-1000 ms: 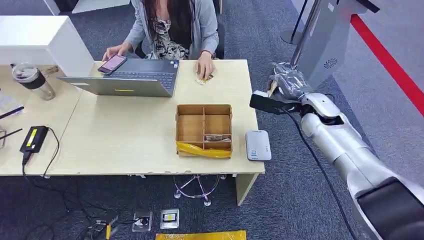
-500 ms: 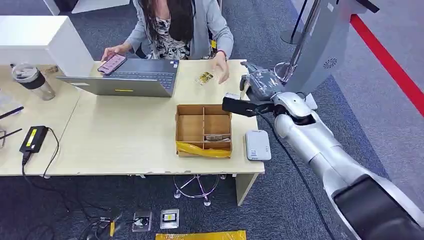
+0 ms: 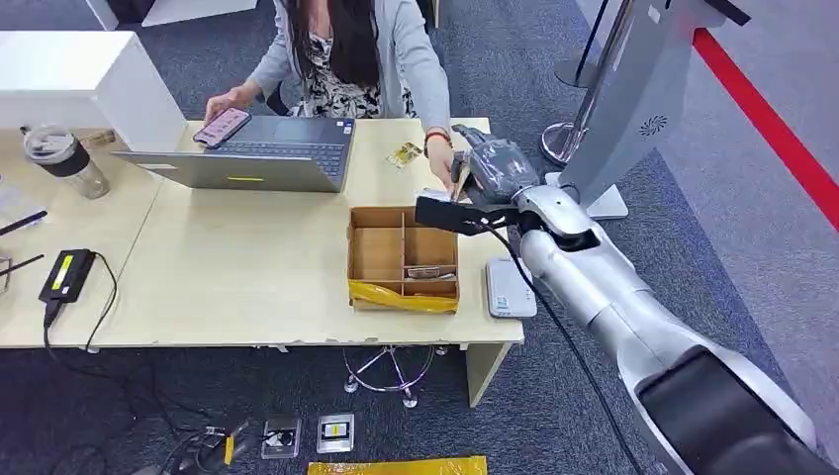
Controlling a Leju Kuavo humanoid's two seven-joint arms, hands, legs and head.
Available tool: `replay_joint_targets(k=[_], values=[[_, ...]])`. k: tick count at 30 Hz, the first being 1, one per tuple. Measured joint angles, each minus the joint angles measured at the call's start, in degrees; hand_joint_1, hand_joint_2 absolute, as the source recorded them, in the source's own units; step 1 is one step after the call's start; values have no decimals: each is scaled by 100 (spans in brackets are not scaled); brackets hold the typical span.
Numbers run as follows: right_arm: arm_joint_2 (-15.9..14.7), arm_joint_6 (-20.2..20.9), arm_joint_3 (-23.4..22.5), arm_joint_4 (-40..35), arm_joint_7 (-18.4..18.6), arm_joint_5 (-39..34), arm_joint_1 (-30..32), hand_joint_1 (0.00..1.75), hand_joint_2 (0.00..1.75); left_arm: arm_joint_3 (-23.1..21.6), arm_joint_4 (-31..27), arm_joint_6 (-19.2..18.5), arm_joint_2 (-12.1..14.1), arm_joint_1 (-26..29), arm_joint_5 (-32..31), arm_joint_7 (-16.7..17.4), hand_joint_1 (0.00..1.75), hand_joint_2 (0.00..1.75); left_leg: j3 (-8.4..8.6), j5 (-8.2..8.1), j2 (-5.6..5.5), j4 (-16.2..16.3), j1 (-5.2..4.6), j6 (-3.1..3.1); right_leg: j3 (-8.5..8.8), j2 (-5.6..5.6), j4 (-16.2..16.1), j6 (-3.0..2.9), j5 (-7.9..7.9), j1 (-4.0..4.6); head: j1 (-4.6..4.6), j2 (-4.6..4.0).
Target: Pass the card to the sensor for recognition and then transmit it.
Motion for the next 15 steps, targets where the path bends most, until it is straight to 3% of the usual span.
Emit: replay_joint_targets(k=[1, 2, 3, 14, 15], values=[[4, 0, 0, 9, 0, 0, 1, 175, 175, -2, 0, 0, 0, -2, -4, 0, 0, 0, 0, 0, 0, 0, 0, 0, 0, 1, 0, 0, 0, 0, -2, 0], [9, 0, 0, 18, 0, 4, 3, 21, 175, -7, 0, 0, -7, -6, -9, 0, 0, 0, 0, 0, 0, 0, 0, 0, 0, 0, 0, 0, 0, 0, -2, 0], [11, -2, -2, 22, 0, 11, 6, 0, 0, -9, 0, 0, -9, -7, -11, 0, 0, 0, 0, 0, 0, 0, 0, 0, 0, 0, 0, 0, 0, 0, -2, 0], [109, 15, -13, 42, -79, 194, 68, 0, 0, -37, 0, -4, -37, -10, -17, 0, 0, 0, 0, 0, 0, 0, 0, 0, 1, 0, 0, 0, 0, 0, -2, 0], [114, 20, -13, 42, -74, 221, 73, 0, 175, -37, 0, -2, -39, -9, -13, 0, 0, 0, 0, 0, 0, 0, 0, 0, 1, 0, 1, 0, 0, 0, -2, 0]])
